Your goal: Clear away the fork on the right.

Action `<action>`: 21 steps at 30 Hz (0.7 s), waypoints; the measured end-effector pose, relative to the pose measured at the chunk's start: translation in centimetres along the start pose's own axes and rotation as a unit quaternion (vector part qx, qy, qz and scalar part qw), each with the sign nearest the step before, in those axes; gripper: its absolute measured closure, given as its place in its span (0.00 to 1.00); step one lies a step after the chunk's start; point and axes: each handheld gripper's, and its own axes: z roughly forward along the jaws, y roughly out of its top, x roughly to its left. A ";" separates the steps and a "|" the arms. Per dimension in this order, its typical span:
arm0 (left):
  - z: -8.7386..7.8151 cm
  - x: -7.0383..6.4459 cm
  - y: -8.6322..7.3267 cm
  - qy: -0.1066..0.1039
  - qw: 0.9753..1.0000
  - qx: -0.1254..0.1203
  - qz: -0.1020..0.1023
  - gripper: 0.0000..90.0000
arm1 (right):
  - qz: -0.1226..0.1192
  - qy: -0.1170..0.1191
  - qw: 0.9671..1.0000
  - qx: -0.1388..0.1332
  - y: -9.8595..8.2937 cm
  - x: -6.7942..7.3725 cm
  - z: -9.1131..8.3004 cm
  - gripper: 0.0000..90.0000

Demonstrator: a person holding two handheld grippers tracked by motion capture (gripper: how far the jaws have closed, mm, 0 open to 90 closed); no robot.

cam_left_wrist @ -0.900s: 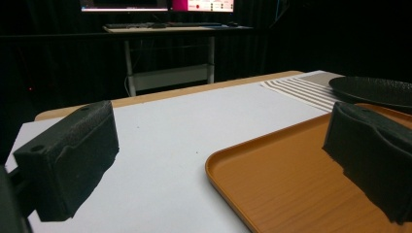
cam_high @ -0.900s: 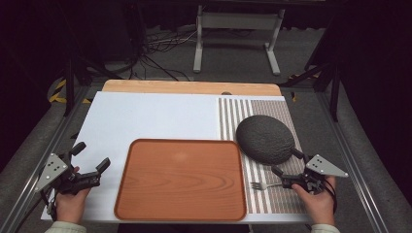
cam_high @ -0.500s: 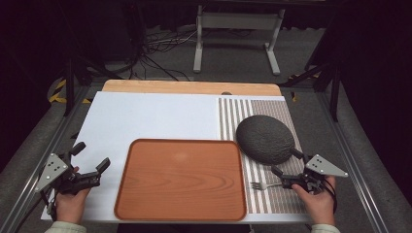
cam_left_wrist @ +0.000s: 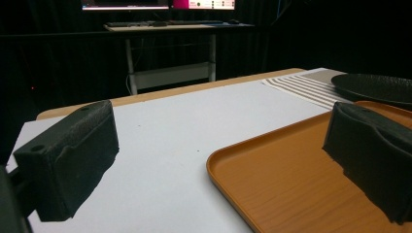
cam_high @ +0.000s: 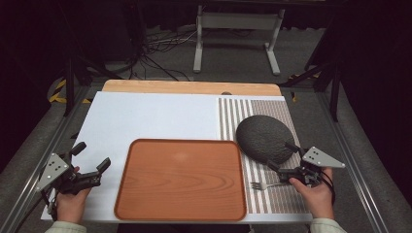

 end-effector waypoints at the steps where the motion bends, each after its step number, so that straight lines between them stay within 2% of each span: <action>1: 0.0 0.0 0.0 -0.001 1.000 -0.002 -0.001 0.00 | 0.002 0.008 1.000 0.004 0.3 0.0 0.3 0.03; 4: 0.0 0.0 0.0 -0.001 1.000 -0.003 -0.001 0.00 | 0.000 0.016 1.000 0.011 0.6 0.0 0.5 0.02; 8: 0.0 0.0 0.0 -0.001 1.000 -0.001 -0.001 0.00 | -0.015 0.030 0.999 0.034 1.2 0.0 0.7 0.03; 11: 0.0 0.1 0.0 0.000 1.000 -0.002 0.000 0.00 | -0.031 0.035 0.996 0.070 1.9 -0.1 0.7 0.03; 12: 0.0 0.1 0.0 0.000 1.000 -0.002 0.000 0.00 | -0.031 0.035 0.996 0.070 1.9 -0.1 0.7 0.03; 15: 0.0 0.1 0.0 0.000 1.000 0.001 0.002 0.00 | -0.061 0.047 0.991 0.110 2.8 0.2 1.0 0.03; 19: 0.0 0.0 0.0 0.000 1.000 -0.001 0.002 0.00 | -0.079 0.055 0.985 0.146 3.3 0.3 1.2 0.03; 20: 0.0 0.0 0.0 0.000 1.000 -0.001 0.002 0.00 | -0.079 0.055 0.985 0.146 3.3 0.3 1.2 0.03; 21: 0.0 0.0 0.1 0.001 1.000 -0.001 0.002 0.00 | -0.085 0.057 0.982 0.156 3.5 0.3 1.3 0.03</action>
